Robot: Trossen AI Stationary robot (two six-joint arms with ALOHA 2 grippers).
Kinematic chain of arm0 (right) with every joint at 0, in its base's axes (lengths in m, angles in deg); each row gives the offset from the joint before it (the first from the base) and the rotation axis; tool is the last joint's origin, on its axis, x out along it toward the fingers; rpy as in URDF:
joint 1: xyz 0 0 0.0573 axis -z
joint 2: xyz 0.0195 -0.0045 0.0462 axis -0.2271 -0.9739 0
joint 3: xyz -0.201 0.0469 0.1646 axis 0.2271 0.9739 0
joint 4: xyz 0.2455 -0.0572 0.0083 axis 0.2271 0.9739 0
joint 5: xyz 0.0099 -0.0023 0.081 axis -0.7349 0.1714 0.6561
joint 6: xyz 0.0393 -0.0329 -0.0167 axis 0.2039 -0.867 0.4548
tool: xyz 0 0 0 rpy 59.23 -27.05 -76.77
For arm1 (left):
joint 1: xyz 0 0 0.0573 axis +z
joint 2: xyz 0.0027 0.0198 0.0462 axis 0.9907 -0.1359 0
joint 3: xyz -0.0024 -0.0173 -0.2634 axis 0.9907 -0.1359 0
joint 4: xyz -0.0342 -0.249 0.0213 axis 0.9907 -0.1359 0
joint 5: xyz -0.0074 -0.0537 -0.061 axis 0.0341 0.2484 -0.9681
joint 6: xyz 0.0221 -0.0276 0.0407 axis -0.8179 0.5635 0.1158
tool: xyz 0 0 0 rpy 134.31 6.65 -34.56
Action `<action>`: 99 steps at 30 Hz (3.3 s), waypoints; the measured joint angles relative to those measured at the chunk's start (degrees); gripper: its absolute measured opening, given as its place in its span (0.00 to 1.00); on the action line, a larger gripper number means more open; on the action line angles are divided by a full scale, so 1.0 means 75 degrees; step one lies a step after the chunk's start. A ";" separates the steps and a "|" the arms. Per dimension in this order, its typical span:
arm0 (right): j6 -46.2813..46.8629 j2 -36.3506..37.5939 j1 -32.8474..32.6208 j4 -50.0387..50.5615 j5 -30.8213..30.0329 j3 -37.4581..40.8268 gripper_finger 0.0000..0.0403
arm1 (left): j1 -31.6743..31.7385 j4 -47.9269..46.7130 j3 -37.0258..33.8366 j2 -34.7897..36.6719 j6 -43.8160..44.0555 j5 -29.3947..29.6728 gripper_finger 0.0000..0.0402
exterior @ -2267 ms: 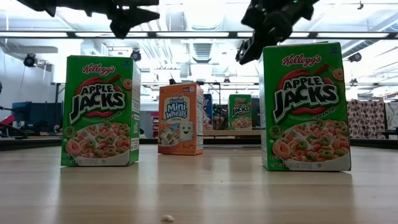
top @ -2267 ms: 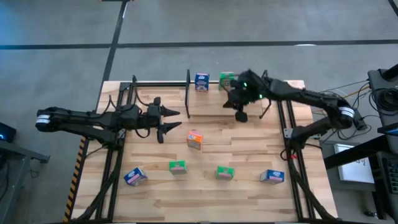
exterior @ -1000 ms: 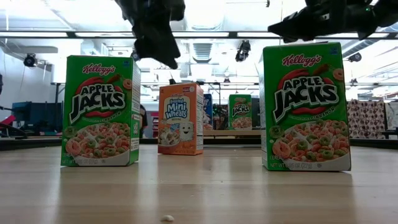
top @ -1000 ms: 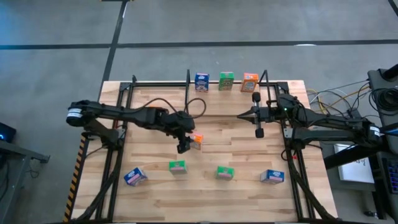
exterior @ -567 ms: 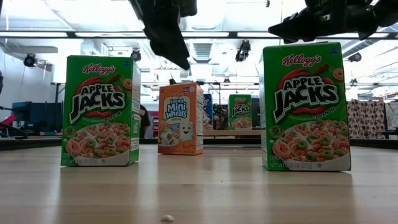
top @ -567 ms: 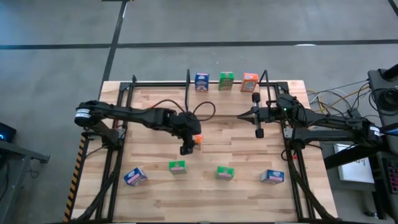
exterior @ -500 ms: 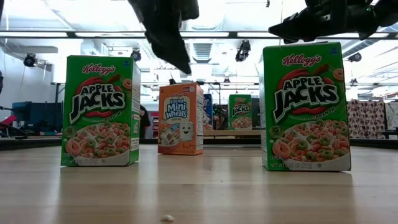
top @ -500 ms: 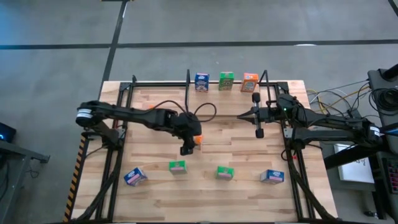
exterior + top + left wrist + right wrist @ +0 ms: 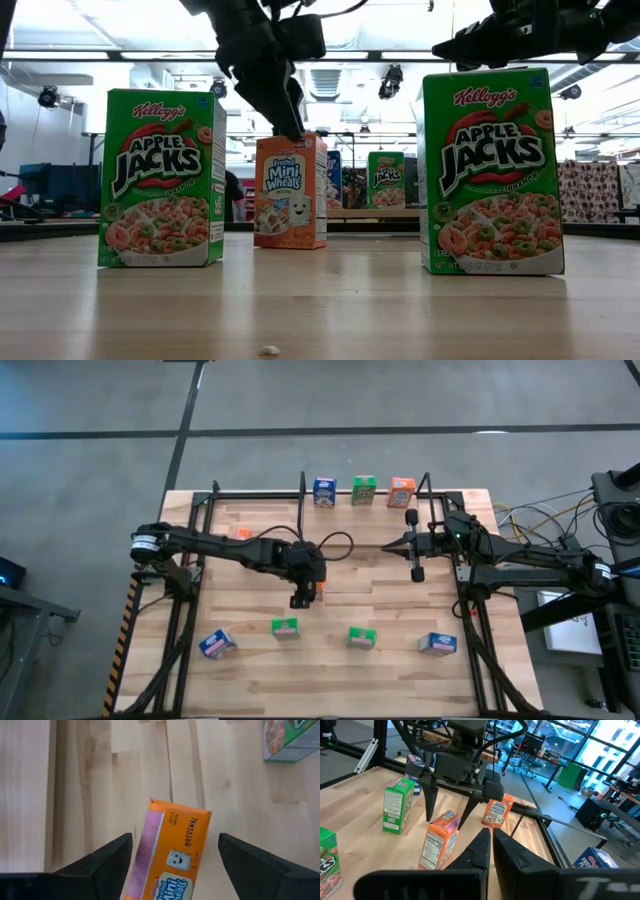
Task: Stack cereal on shelf
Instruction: Put the bottom orange cereal box aligned with the other orange cereal box on the shelf
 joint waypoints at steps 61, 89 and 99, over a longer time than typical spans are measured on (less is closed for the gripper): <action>0.0866 0.1594 -0.0003 -0.0339 0.0743 0.0848 0.03 | 0.2298 0.4028 0.2813 -0.2294 -0.0860 0.0191 0.27; 0.0872 0.1594 -0.0003 -0.0341 0.0732 0.0854 0.03 | 0.2354 0.3838 0.3420 -0.2910 -0.1001 -0.0166 0.57; 0.1645 0.1580 0.0000 -0.0249 -0.0618 0.0857 0.03 | 0.1838 0.2025 0.3342 -0.1487 -0.1115 -0.0261 0.58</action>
